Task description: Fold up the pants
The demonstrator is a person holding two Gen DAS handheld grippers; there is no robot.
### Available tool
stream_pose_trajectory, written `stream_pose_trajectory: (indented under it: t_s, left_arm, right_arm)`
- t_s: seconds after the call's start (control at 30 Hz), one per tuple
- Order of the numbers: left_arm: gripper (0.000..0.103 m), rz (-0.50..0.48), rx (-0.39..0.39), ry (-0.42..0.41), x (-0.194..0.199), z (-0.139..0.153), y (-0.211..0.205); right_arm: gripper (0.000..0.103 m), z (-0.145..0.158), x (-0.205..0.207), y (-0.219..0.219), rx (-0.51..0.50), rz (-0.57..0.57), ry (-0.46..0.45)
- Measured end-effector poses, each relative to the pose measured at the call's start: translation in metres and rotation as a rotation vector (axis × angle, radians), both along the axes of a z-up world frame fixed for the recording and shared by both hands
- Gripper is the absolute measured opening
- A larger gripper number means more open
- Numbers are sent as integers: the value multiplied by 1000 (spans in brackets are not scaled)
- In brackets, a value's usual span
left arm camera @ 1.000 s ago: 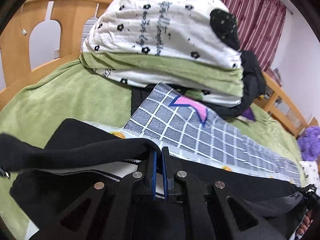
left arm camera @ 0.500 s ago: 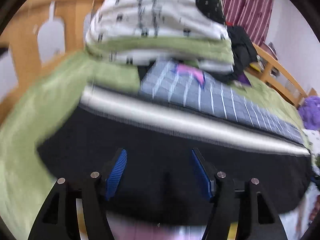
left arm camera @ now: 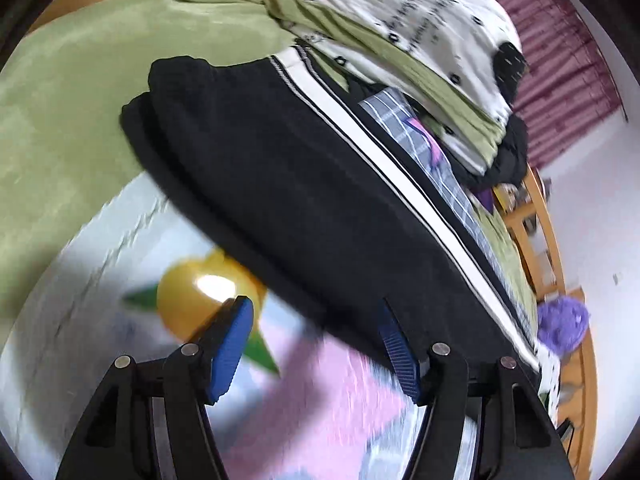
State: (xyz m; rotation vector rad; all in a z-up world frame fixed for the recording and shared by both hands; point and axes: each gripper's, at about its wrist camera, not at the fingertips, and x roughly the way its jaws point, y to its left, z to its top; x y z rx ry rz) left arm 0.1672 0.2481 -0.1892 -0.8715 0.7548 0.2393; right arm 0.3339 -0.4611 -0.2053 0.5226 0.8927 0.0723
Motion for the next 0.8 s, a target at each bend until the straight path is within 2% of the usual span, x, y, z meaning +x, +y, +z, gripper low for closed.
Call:
stream_pose_trajectory:
  t_s: [0.07, 0.13, 0.23, 0.27, 0.3, 0.33, 0.37, 0.43, 0.5, 0.63, 0.67, 0.73, 0.8]
  left_arm:
    - [61, 32, -11, -18, 9, -4, 8]
    - [61, 52, -17, -38, 15, -6, 11]
    - [58, 66, -13, -48, 28, -8, 15]
    - [41, 78, -6, -37, 36, -9, 17]
    - [15, 79, 8, -13, 41, -10, 19]
    - [14, 63, 23, 11, 49, -10, 19]
    - [12, 51, 35, 0, 49, -5, 19]
    - [12, 23, 74, -35, 41, 16, 13]
    - [12, -49, 103, -91, 23, 48, 2]
    - [12, -149, 211, -70, -22, 76, -27]
    - [12, -170, 213, -63, -40, 77, -33]
    - [12, -183, 170, -57, -70, 72, -38]
    - [12, -176, 146, -20, -95, 57, -40]
  right_arm:
    - [50, -3, 19, 0, -4, -7, 0]
    - [38, -4, 39, -5, -20, -38, -4]
    - [30, -5, 63, -12, 14, -58, 7]
    - [29, -5, 68, -11, 14, -64, 12]
    - [25, -4, 72, -9, -1, -67, 14]
    - [22, -2, 73, -7, -24, -70, 14]
    - [20, 3, 72, -5, -51, -72, 14]
    - [14, 28, 58, -5, -73, -82, -46]
    - [11, 66, 34, -9, -66, -73, -138]
    - [11, 111, -14, -13, -162, -37, -192]
    - [11, 116, -30, -19, -177, -17, -186]
    - [11, 116, -57, -36, -175, 14, -166]
    - [11, 102, -86, -54, -167, 34, -114]
